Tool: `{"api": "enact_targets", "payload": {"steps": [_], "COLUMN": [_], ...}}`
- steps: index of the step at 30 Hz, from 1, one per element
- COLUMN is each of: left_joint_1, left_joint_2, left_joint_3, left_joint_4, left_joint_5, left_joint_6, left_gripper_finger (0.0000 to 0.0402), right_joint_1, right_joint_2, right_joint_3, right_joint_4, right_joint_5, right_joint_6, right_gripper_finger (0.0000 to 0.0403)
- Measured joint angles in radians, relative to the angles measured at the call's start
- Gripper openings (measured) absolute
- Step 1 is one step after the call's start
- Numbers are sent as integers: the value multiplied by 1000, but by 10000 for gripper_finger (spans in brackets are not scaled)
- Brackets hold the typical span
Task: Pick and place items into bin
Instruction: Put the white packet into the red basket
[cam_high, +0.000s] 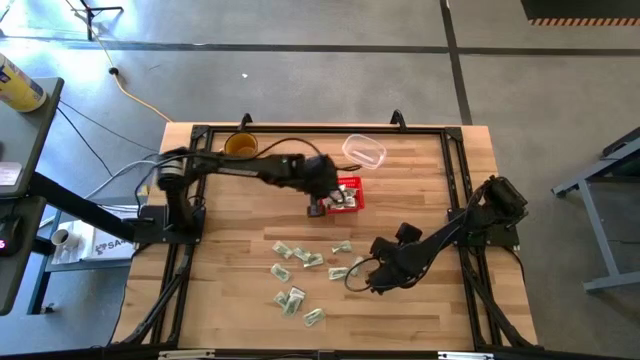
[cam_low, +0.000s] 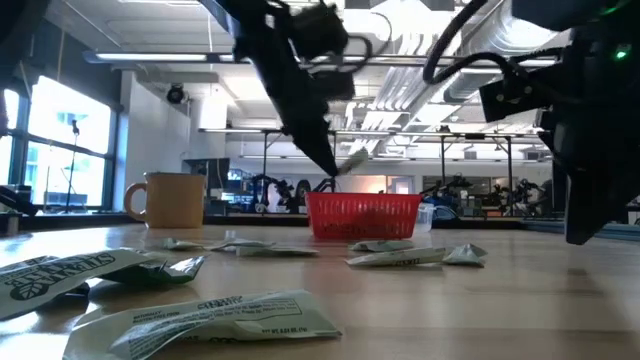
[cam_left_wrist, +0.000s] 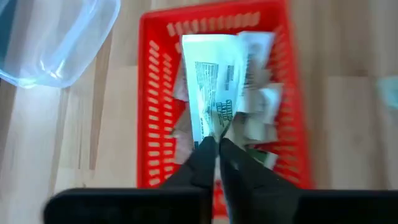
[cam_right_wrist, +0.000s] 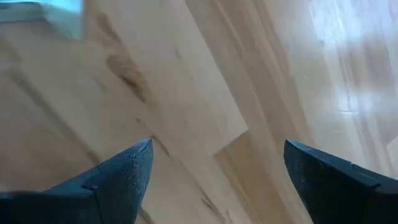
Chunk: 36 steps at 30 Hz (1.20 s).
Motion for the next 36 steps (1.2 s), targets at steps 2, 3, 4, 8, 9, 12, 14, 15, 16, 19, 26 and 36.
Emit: {"api": "enact_targets", "payload": {"steps": [2,3,4,8,9,12,14,15,16,19,26,36], "left_joint_1": [7,7,5,-15,-22,-40,-59,-70,-83,-126,-237,-380], "left_joint_2": [42,49,49,29,17,-18,-34,-49,-75,-170,-423,-664], "left_joint_3": [46,65,82,129,137,143,135,120,98,13,-260,-483], "left_joint_4": [-32,-69,-107,-328,-398,-586,-671,-678,-685,-658,-496,-373], "left_joint_5": [-17,-28,-32,0,38,173,236,253,260,262,263,134], "left_joint_6": [0,0,0,-4,-5,-7,-17,-25,-34,-81,-385,-808], "left_gripper_finger": [95,115,136,210,225,252,260,261,261,254,219,183], "right_joint_1": [5,8,13,43,51,63,54,45,34,-16,-145,-245], "right_joint_2": [0,0,0,0,0,0,0,0,0,0,0,31], "right_joint_3": [0,0,1,1,2,2,2,2,2,2,2,2], "right_joint_4": [31,47,61,187,222,311,355,367,376,414,420,477], "right_joint_5": [-12,-23,-32,-52,-59,-67,-67,-78,-99,-199,-278,-422], "right_joint_6": [0,-2,-16,-150,-208,-407,-541,-602,-656,-774,-922,-1095], "right_gripper_finger": [351,351,351,351,351,351,351,351,351,351,351,346]}}
